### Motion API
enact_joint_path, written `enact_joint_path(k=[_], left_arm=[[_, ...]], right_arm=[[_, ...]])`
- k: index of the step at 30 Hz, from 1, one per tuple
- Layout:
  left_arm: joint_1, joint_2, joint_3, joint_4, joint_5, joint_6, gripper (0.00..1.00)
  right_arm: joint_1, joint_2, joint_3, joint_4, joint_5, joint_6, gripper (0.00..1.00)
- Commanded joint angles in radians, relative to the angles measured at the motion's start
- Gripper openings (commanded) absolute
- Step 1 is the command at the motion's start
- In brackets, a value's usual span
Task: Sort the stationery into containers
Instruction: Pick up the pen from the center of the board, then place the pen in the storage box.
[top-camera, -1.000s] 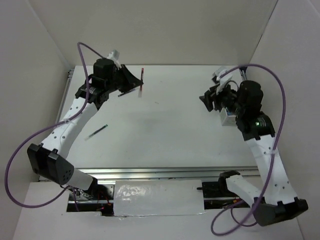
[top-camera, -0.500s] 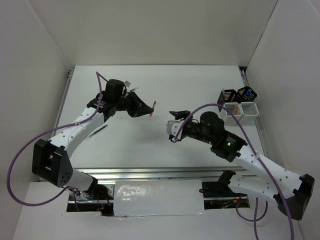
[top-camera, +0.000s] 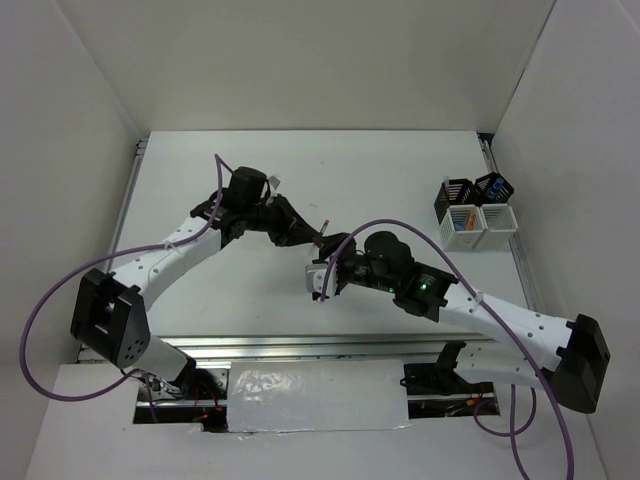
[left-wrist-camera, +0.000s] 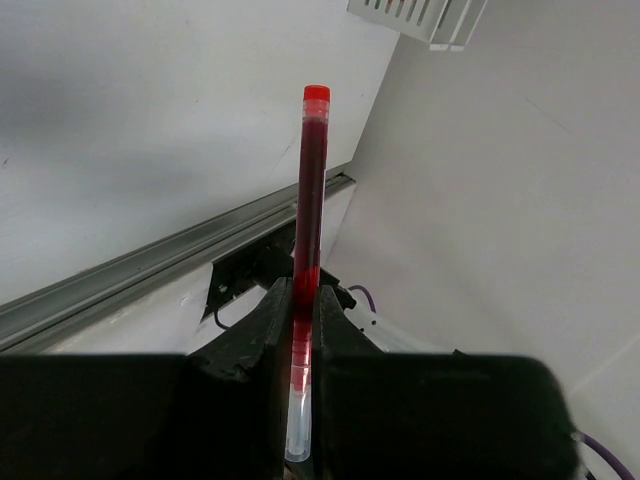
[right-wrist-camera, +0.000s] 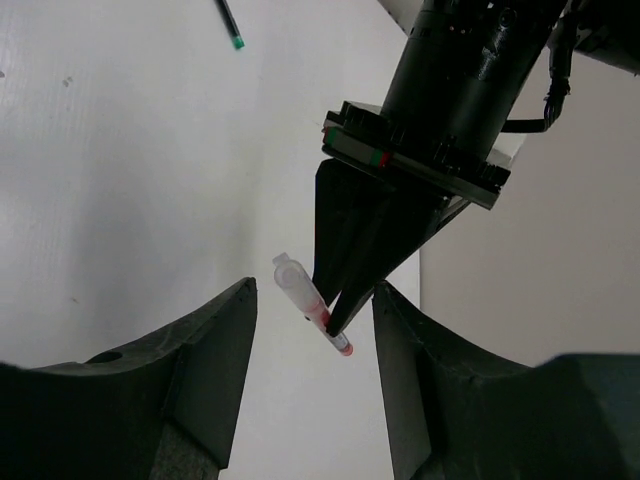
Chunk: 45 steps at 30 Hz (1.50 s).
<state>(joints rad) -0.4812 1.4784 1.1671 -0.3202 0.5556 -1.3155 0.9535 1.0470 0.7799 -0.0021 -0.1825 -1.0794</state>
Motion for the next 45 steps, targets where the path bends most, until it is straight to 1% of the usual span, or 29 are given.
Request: enact_joint_path(k=[1,3,7,12,15,16,17,18,19,20,22,23,26,28,29,30,31,32,33,34,35,36,37,38,39,42,43,44,45], left_arm=[[-0.016,0.016,0.045,0.027,0.033,-0.022,0.0],[-0.02,0.02,0.046,0.029,0.032,-0.021,0.0],[-0.023,0.029,0.054,0.023,0.023,-0.013,0.0],[-0.027,0.042,0.049,0.032,0.03,-0.024,0.0],[-0.028,0.048,0.06,0.024,0.032,-0.015,0.01],[-0.027,0.048,0.066,0.023,0.032,-0.011,0.02],[-0.025,0.049,0.069,0.021,0.029,-0.007,0.03],[-0.023,0.049,0.071,0.023,0.032,-0.005,0.09],[-0.017,0.048,0.069,0.026,0.032,-0.002,0.16],[-0.013,0.045,0.063,0.03,0.033,-0.001,0.41],[-0.002,0.04,0.057,0.033,0.032,0.009,0.81],[0.004,0.039,0.052,0.032,0.03,0.019,0.99],[0.032,0.025,0.065,0.009,0.003,0.059,0.99],[0.073,0.022,0.088,0.003,-0.011,0.093,0.99],[0.094,0.02,0.097,0.009,-0.01,0.104,0.99],[0.116,0.023,0.108,0.013,-0.013,0.133,0.99],[0.165,0.025,0.132,0.021,-0.017,0.15,0.99],[0.191,0.022,0.138,0.032,-0.023,0.192,0.99],[0.229,0.016,0.138,0.042,-0.039,0.214,0.99],[0.243,0.001,0.131,0.07,-0.043,0.229,0.99],[0.254,-0.01,0.115,0.091,-0.045,0.254,0.99],[0.265,-0.019,0.07,0.118,-0.036,0.263,0.99],[0.266,-0.036,0.048,0.162,-0.033,0.274,0.99],[0.268,-0.04,0.025,0.187,-0.029,0.289,0.99],[0.266,-0.041,-0.016,0.205,-0.023,0.295,0.99],[0.257,-0.04,-0.081,0.303,-0.02,0.34,0.99],[0.253,-0.05,-0.09,0.309,-0.035,0.384,0.99],[0.239,-0.055,-0.101,0.373,-0.04,0.404,0.99],[0.233,-0.058,-0.101,0.382,-0.04,0.423,0.99]], right_arm=[[0.013,0.01,0.05,0.042,-0.001,-0.017,0.56],[0.013,0.018,0.056,0.018,-0.012,-0.033,0.53],[0.014,0.053,0.093,-0.059,-0.011,-0.05,0.41],[0.011,0.087,0.122,-0.107,-0.008,-0.06,0.37],[0.008,0.096,0.128,-0.119,0.009,-0.07,0.27],[0.008,0.102,0.131,-0.136,0.012,-0.068,0.2],[0.005,0.1,0.137,-0.144,0.014,-0.067,0.16],[0.004,0.1,0.142,-0.148,0.015,-0.065,0.13],[-0.001,0.096,0.144,-0.147,0.021,-0.06,0.05],[-0.001,0.091,0.14,-0.141,0.026,-0.059,0.0],[-0.002,0.071,0.136,-0.116,0.034,-0.05,0.0],[-0.009,0.065,0.137,-0.11,0.037,-0.042,0.0],[-0.025,0.044,0.153,-0.096,0.057,0.018,0.0],[-0.073,0.027,0.163,-0.079,0.067,0.076,0.0],[-0.096,0.022,0.176,-0.072,0.072,0.157,0.0],[-0.151,0.013,0.183,-0.047,0.078,0.205,0.0],[-0.188,0.01,0.196,-0.035,0.096,0.257,0.0],[-0.224,0.007,0.205,-0.018,0.112,0.385,0.0],[-0.319,0.013,0.216,0.028,0.136,0.463,0.0],[-0.37,0.022,0.243,0.04,0.211,0.545,0.0],[-0.422,0.033,0.26,0.047,0.237,0.685,0.0],[-0.544,0.066,0.31,0.031,0.253,0.743,0.0],[-0.605,0.085,0.335,0.021,0.264,0.795,0.0],[-0.66,0.126,0.358,0.011,0.281,0.893,0.0],[-0.767,0.145,0.402,0.01,0.285,0.932,0.0],[-0.883,0.223,0.467,0.027,0.31,1.041,0.0],[-0.939,0.241,0.481,0.03,0.32,1.056,0.0],[-0.946,0.28,0.504,0.042,0.339,1.078,0.0],[-0.993,0.295,0.515,0.045,0.347,1.078,0.0]])
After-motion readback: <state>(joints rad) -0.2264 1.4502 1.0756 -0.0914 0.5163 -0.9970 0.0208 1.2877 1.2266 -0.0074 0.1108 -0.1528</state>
